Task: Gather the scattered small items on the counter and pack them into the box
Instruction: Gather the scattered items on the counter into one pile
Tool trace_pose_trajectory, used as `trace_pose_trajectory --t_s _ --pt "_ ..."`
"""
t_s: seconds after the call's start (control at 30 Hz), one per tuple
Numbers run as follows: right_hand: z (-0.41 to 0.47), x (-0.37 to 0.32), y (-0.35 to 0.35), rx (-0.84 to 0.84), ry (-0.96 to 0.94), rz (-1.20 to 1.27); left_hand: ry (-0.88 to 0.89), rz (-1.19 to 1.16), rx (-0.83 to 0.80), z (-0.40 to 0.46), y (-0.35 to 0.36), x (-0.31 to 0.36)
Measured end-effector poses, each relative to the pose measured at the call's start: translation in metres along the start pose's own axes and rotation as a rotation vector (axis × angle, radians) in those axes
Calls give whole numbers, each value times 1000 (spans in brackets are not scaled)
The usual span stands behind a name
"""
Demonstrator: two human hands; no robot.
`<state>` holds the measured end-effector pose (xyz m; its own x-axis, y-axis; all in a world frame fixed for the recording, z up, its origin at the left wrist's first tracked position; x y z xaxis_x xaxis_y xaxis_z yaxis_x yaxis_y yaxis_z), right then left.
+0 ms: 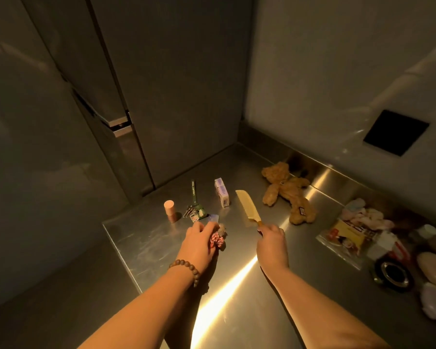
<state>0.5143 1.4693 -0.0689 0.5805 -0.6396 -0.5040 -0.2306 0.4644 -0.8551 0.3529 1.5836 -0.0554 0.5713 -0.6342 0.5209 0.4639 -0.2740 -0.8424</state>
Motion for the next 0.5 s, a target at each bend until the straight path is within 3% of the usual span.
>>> trace_pose_trajectory --t_s 0.27,0.5 --pt "4 32 -51 121 82 168 144 -76 -2 29 16 71" --pt "22 96 -109 262 167 65 286 -119 -56 58 39 139"
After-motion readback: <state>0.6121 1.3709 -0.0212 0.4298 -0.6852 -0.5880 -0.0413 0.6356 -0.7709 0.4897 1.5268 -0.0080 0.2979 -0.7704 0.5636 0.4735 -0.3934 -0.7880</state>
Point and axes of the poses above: each hand's wrist, its own z-axis towards the middle knuckle, its own y-axis out of the palm, x = y × z, the point moved 1 cm from there along z, towards the middle knuckle, and after that the axes turned 5 degrees about x, right-handed, at the moved point
